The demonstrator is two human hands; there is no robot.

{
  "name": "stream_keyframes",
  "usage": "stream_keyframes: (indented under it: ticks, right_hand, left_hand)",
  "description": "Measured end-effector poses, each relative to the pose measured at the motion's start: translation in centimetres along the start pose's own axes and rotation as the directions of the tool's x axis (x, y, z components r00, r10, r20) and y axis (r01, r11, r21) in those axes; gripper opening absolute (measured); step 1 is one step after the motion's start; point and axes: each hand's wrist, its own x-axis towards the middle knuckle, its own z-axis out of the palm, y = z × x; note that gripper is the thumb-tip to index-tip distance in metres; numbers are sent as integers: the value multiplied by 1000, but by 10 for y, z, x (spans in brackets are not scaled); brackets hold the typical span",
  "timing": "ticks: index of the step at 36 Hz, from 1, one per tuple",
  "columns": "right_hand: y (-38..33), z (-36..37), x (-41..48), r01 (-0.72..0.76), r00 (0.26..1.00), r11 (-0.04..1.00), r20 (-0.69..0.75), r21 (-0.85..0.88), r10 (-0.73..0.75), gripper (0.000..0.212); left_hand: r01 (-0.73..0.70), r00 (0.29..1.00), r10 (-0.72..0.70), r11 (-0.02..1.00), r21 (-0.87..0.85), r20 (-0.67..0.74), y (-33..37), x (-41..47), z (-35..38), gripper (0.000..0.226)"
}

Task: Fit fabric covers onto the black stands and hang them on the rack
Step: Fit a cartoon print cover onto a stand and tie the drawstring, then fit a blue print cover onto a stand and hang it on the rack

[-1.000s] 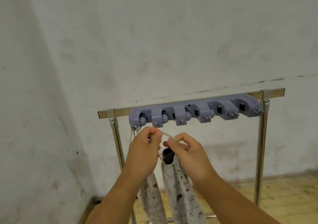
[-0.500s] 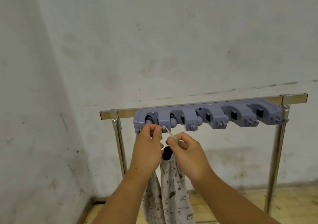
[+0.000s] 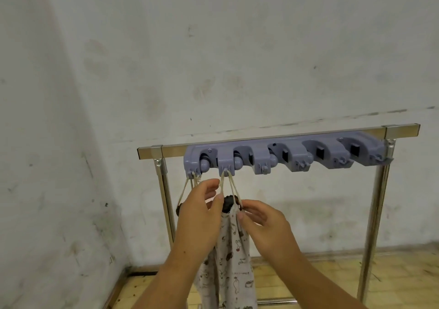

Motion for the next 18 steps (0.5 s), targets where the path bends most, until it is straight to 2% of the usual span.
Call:
stream_keyframes:
  ticks: [3, 9, 18]
  right_hand:
    - [5, -2, -6, -4, 999, 999, -33, -38, 2, 16]
    - [26, 1, -34, -28, 995, 980, -97, -195, 9, 11]
    - [82, 6, -79, -196, 979, 950, 0, -244, 202, 12]
  left_hand:
    - [12, 1000, -12, 1000, -2, -1, -6, -11, -3, 29]
    - [93, 993, -91, 995, -20, 80, -21, -37, 3, 13]
    - [226, 944, -233, 972, 55, 233, -59, -82, 32, 5]
